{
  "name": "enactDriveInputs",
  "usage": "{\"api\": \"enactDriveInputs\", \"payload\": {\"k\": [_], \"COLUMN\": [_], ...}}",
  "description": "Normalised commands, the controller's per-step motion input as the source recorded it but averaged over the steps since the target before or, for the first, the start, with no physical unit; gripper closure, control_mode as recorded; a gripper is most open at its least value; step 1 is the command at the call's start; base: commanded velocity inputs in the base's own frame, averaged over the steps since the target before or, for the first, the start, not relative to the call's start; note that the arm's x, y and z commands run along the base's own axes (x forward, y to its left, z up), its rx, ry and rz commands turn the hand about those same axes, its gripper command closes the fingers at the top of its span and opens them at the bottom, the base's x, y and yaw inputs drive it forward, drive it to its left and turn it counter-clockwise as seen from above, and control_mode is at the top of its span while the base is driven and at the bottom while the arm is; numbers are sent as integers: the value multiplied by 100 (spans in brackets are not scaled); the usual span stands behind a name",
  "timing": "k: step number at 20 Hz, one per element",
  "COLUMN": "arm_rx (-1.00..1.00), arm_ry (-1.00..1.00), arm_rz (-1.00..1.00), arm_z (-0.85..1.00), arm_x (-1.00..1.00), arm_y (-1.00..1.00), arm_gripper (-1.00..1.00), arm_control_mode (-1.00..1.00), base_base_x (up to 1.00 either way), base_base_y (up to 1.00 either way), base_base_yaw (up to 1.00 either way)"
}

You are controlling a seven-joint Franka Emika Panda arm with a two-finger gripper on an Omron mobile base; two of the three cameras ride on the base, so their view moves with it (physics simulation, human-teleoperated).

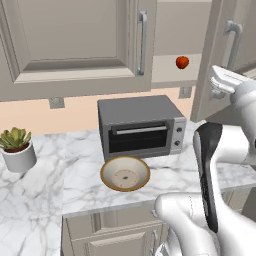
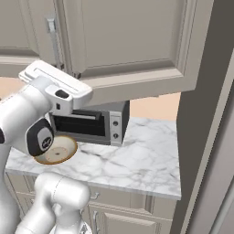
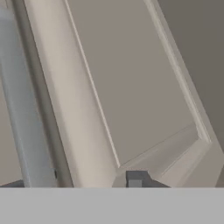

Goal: Open the cabinet. Pick the banana and apple from the cabinet and place them into the bowl. Then close the cabinet.

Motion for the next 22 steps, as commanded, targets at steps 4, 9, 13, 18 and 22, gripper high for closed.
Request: {"api": "enactDriveInputs", "payload": {"k": [4, 9, 13, 18, 22], "arm_rx": [-1, -2, -5, -7, -15], "arm_ry": [-7, 0, 7, 0, -6], "arm_rz": [0, 6, 27, 21, -11], "arm_z": [-2, -21, -28, -13, -23], "arm_x": [-100, -99, -100, -100, -78], "arm_y": [0, 31, 62, 52, 70], "arm_gripper": [-100, -100, -100, -100, -100], "arm_control_mode": [-100, -100, -100, -100, -100], "base_base_x": [0, 0, 0, 0, 0], "base_base_y": [0, 0, 0, 0, 0], "base_base_yaw": [0, 0, 0, 0, 0]}}
